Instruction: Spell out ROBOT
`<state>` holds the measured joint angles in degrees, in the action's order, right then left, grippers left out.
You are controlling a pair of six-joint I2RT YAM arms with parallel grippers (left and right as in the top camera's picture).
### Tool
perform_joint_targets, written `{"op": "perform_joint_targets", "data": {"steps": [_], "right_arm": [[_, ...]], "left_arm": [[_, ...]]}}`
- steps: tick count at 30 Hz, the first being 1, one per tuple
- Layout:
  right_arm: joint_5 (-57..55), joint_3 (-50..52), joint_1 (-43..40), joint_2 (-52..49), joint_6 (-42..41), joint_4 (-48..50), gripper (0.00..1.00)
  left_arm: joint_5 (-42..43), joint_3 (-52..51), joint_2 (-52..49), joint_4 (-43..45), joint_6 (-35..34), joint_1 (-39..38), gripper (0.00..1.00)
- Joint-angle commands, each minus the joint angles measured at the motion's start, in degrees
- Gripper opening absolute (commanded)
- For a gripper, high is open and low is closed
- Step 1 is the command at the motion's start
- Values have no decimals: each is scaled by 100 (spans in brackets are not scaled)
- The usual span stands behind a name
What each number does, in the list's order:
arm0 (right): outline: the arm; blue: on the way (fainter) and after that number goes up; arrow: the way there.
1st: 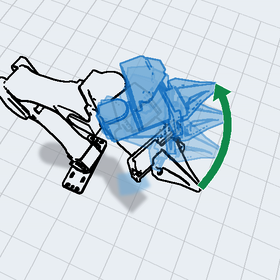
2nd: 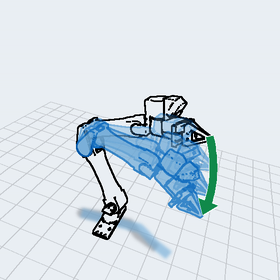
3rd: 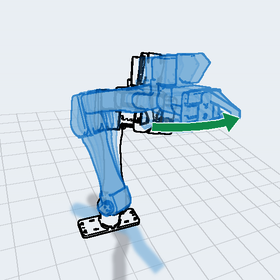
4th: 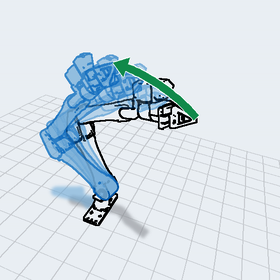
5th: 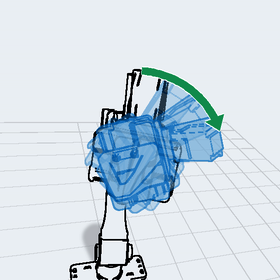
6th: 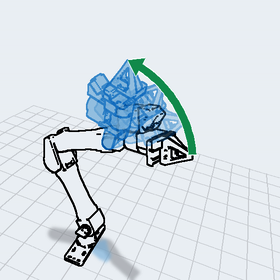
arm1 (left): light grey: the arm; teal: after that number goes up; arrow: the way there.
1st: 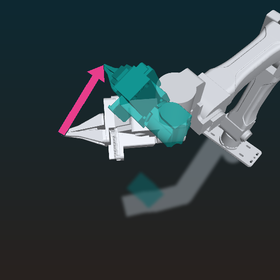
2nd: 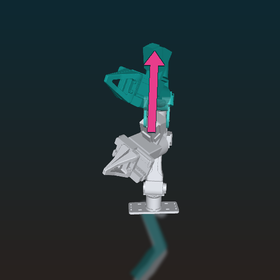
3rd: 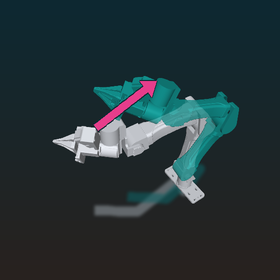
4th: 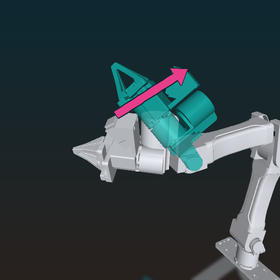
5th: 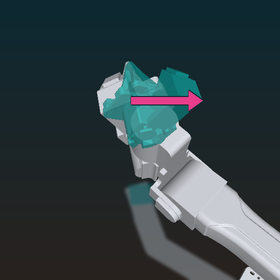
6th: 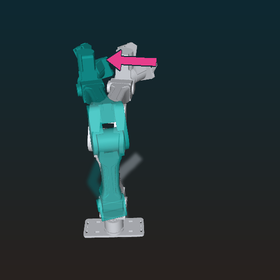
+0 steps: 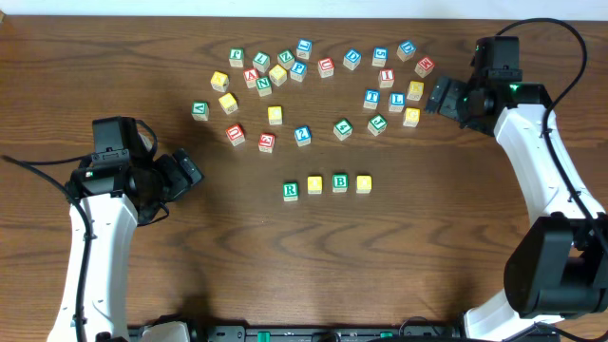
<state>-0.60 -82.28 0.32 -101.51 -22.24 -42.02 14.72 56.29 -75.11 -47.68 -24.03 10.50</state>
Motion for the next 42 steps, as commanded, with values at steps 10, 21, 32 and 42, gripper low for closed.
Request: {"op": "perform_joint_targets", "data": {"steps": [10,21,32,42], "right_arm": [[326,28,553,61,44,173,99],[319,238,841,-44,42,389,99],[424,238,841,-44,-179,367,99],[573,238,957,-44,-535,348,99]], "left_arm": [[1423,20,24,354,625,20,98],[1635,229,24,472,1314,20,98],[466,1764,-544,-1150,1847,20,97],[664,1899,-1246,-1266,1755,4,98]]}}
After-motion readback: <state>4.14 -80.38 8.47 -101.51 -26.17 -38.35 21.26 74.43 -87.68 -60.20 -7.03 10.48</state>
